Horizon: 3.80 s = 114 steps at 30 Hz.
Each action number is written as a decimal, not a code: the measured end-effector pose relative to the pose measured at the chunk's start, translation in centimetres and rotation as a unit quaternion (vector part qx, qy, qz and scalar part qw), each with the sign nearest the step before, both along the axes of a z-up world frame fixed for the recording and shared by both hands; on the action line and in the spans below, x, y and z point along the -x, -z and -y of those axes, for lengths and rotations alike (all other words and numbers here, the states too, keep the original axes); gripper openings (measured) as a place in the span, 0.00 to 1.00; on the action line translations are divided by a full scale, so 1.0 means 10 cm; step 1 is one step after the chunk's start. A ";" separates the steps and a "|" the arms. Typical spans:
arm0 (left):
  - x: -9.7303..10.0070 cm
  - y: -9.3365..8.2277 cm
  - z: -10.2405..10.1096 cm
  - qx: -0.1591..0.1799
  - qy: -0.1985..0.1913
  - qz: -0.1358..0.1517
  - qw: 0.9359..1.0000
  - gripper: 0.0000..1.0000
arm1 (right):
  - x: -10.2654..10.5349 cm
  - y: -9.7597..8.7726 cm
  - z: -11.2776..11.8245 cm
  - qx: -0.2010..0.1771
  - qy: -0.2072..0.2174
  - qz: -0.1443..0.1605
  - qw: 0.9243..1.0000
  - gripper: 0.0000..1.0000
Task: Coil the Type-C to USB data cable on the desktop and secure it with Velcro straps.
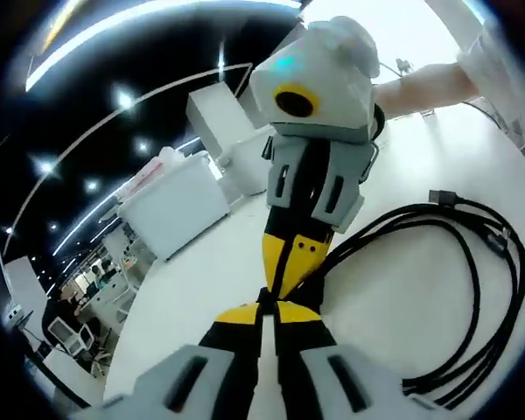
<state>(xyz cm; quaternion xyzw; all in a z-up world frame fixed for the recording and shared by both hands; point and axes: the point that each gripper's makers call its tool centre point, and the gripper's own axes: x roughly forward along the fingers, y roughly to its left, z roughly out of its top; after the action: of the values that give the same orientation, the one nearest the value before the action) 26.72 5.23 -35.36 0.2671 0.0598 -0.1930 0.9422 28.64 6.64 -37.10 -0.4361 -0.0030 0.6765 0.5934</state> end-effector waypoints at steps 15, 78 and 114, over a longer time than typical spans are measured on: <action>0.02 0.05 -0.03 0.034 -0.013 0.001 0.999 0.07 | -0.05 0.12 0.03 0.039 0.062 -0.093 0.993 0.03; 0.05 -0.51 -0.41 0.228 -0.066 0.099 0.966 0.14 | 0.15 0.09 0.07 -0.093 -0.024 -0.204 0.974 0.09; 0.03 -0.84 -0.87 0.297 -0.144 0.160 0.930 0.14 | -0.70 -0.94 0.46 -0.346 0.157 -0.307 0.872 0.12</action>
<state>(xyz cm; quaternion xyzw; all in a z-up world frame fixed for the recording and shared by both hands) 26.38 13.88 -26.96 -0.0089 -0.1137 -0.0191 0.9933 35.63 2.07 -27.69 0.0322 0.0139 0.6295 0.7762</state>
